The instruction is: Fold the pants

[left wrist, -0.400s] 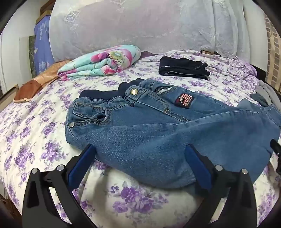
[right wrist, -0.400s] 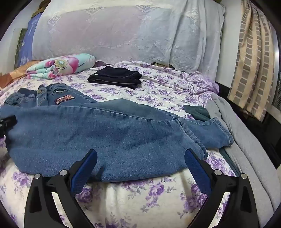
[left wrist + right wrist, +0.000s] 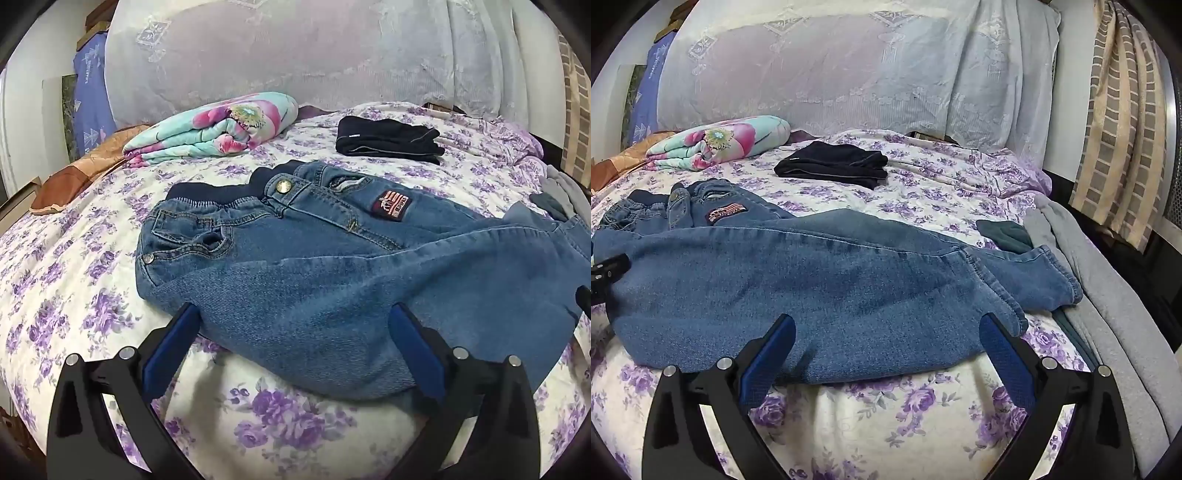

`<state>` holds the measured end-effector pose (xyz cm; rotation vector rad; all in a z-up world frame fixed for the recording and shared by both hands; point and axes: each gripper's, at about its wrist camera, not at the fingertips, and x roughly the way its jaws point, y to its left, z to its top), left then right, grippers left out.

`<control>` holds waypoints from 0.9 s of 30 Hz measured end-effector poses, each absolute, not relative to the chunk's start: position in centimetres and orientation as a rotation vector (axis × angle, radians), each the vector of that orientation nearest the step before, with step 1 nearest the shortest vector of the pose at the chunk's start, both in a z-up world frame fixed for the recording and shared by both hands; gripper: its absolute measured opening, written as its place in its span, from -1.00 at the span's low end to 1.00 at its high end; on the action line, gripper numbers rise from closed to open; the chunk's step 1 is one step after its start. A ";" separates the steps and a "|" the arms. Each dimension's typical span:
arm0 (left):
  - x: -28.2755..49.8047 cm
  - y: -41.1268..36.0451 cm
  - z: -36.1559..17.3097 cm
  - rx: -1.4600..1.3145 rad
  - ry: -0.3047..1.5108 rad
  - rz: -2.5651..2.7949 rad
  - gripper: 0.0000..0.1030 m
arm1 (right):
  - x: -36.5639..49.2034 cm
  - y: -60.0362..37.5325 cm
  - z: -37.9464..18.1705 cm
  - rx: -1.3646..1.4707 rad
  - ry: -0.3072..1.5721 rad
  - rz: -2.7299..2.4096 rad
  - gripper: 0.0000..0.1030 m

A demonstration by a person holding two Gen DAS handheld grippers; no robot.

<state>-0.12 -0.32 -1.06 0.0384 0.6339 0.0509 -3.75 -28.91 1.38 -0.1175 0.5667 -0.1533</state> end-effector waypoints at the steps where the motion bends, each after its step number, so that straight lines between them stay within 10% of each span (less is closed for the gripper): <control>1: -0.1 -0.3 -1.1 0.036 0.637 0.050 0.92 | -3.8 -28.9 1.4 -0.117 0.567 -0.153 0.93; 27: 0.6 0.9 -1.5 -0.061 0.724 0.047 0.92 | -3.6 -29.4 1.4 -0.074 0.571 -0.144 0.93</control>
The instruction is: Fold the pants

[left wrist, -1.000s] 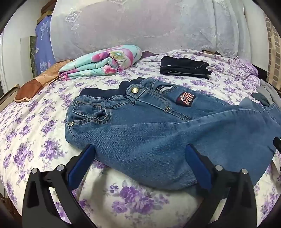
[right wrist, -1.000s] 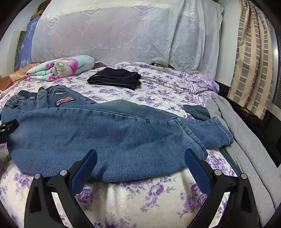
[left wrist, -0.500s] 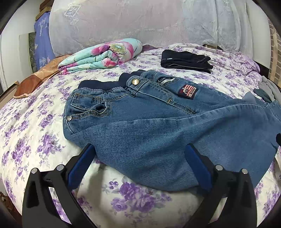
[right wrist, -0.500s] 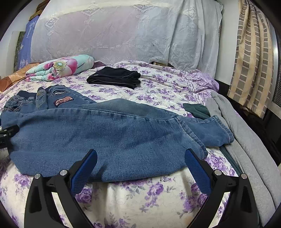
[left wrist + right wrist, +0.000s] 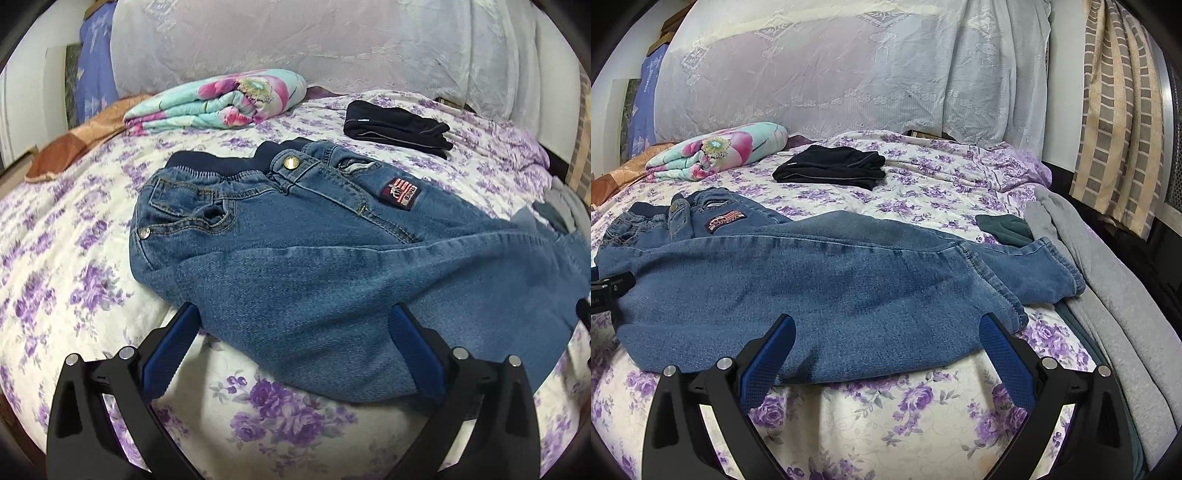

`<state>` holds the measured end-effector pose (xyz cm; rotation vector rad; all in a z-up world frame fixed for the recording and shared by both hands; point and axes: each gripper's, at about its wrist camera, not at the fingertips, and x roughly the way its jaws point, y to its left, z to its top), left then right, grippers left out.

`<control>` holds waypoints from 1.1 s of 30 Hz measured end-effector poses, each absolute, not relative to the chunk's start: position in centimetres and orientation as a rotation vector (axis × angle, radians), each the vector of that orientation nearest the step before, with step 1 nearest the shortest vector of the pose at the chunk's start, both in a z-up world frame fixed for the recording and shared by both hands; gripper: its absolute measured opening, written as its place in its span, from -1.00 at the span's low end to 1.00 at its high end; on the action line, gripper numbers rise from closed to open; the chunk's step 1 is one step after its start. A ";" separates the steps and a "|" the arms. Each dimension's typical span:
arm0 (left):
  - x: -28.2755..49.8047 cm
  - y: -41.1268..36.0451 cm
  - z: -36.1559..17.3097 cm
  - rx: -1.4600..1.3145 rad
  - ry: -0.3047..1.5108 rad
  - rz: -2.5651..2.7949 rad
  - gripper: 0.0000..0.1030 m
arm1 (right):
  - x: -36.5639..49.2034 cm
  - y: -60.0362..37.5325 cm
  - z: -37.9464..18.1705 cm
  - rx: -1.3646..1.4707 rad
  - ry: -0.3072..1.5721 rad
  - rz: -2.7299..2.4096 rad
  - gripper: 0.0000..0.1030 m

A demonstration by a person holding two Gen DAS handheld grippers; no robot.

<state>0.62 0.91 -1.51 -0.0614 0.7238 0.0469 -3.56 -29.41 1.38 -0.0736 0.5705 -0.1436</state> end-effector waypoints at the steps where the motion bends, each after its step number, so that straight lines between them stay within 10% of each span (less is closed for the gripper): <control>1: 0.6 1.0 -1.5 -0.068 0.728 0.047 0.92 | -3.5 -29.4 1.4 -0.071 0.571 -0.143 0.93; 33: 1.8 3.1 -3.2 -0.197 0.848 -0.098 0.92 | -3.3 -29.5 1.3 -0.066 0.581 -0.139 0.93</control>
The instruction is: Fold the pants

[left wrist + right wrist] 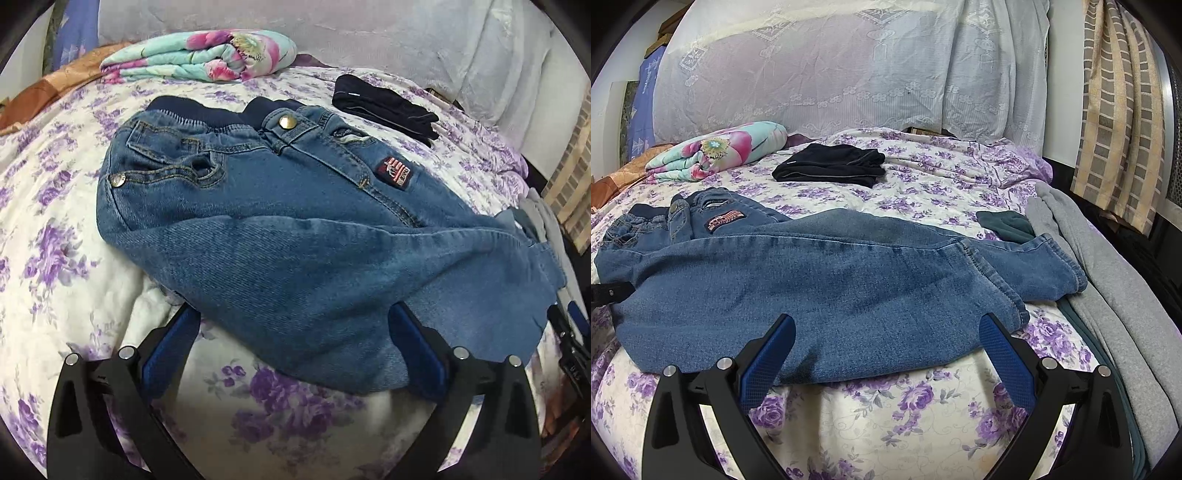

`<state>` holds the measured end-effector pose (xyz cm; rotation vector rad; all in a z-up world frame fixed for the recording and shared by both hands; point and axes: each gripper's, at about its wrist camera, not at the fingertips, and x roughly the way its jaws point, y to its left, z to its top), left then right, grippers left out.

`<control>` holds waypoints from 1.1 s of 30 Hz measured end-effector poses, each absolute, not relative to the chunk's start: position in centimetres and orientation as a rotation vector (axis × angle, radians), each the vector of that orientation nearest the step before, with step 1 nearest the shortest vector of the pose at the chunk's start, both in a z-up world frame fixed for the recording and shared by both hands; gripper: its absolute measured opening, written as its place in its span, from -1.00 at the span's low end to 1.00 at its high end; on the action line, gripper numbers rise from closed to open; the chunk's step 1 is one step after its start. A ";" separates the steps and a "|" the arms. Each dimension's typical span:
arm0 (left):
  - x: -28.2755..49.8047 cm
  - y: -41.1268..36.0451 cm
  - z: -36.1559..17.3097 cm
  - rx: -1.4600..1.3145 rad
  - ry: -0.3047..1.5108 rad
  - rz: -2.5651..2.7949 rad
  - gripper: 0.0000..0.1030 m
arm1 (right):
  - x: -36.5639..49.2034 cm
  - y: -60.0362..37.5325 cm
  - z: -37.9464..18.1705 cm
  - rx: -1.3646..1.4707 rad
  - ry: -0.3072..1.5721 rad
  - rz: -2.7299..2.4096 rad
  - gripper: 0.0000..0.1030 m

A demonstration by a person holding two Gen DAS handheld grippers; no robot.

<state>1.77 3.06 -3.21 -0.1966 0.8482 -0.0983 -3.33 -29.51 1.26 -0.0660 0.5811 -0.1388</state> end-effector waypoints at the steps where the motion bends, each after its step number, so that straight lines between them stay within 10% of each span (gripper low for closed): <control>1: 1.8 3.0 -3.2 -0.196 0.848 -0.098 0.92 | -3.3 -29.5 1.3 -0.066 0.581 -0.139 0.93; 33: 1.2 2.8 -2.9 -0.166 0.831 -0.076 0.92 | -3.3 -29.6 1.2 -0.065 0.583 -0.138 0.93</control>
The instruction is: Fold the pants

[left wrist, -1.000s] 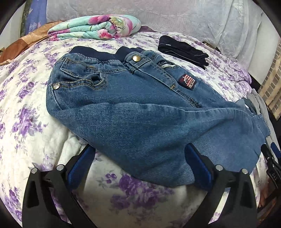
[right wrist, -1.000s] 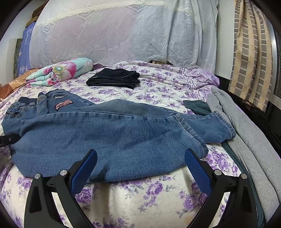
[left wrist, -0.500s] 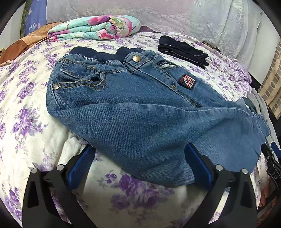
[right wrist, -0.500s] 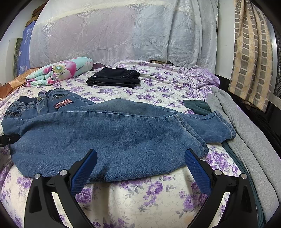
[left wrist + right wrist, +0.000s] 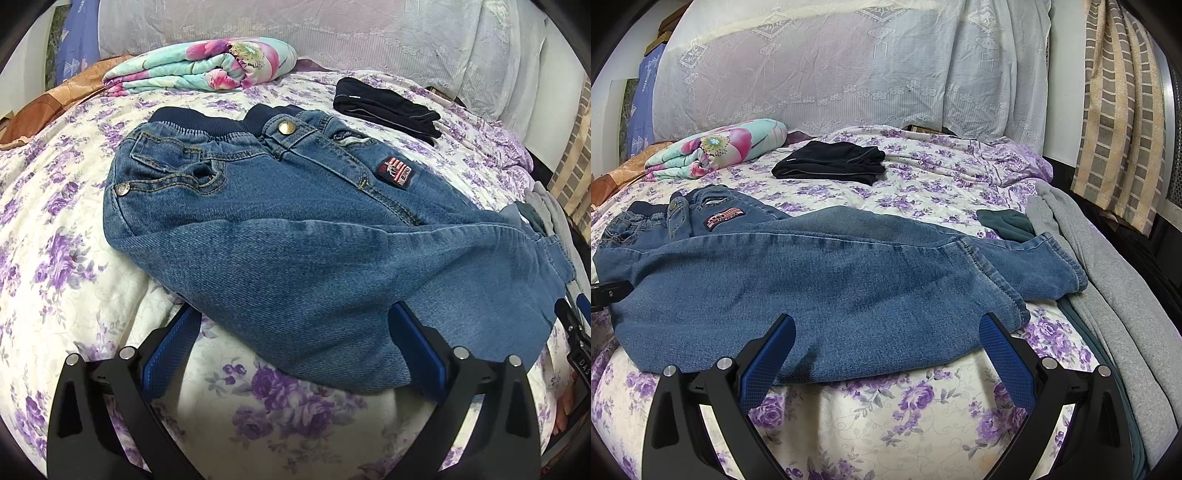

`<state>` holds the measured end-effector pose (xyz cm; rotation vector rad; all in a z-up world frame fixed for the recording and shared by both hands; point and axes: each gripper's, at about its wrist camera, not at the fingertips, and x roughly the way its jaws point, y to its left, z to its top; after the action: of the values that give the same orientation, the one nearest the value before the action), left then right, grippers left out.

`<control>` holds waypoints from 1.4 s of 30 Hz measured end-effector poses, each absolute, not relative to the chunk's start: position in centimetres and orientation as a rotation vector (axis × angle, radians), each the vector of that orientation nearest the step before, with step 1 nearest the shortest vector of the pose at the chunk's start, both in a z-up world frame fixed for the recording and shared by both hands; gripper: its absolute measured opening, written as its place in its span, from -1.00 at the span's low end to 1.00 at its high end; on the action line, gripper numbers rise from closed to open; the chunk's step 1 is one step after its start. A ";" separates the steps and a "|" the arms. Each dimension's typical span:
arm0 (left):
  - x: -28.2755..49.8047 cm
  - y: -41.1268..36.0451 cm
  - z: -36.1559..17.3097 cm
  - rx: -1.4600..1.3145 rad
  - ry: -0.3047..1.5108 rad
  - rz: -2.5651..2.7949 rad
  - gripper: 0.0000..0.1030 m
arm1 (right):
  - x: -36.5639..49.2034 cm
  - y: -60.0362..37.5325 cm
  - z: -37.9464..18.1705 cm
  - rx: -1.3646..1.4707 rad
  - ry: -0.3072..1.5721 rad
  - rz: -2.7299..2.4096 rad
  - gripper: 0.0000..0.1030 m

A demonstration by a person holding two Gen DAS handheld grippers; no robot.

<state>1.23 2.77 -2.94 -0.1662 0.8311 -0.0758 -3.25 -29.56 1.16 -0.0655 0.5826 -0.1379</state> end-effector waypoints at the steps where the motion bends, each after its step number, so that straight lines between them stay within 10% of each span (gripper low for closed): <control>1: 1.3 2.9 -2.9 -0.174 0.835 -0.084 0.92 | -3.2 -29.6 1.2 -0.065 0.583 -0.138 0.93; 22: 11.4 10.2 9.1 0.009 0.745 -0.086 0.91 | -6.3 -36.1 -0.1 0.008 0.720 -0.187 0.93; 38: 30.7 3.5 -0.8 0.035 1.104 -0.305 0.91 | -4.6 -40.9 -1.5 0.373 0.765 -0.109 0.93; 42: 30.3 3.9 -0.8 -0.057 1.067 -0.397 0.34 | -3.9 -41.0 -1.1 0.387 0.768 -0.102 0.93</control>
<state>30.34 3.87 -0.76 -0.0570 1.0672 -0.3971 -3.91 -41.02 -1.14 0.3869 0.7675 -0.1017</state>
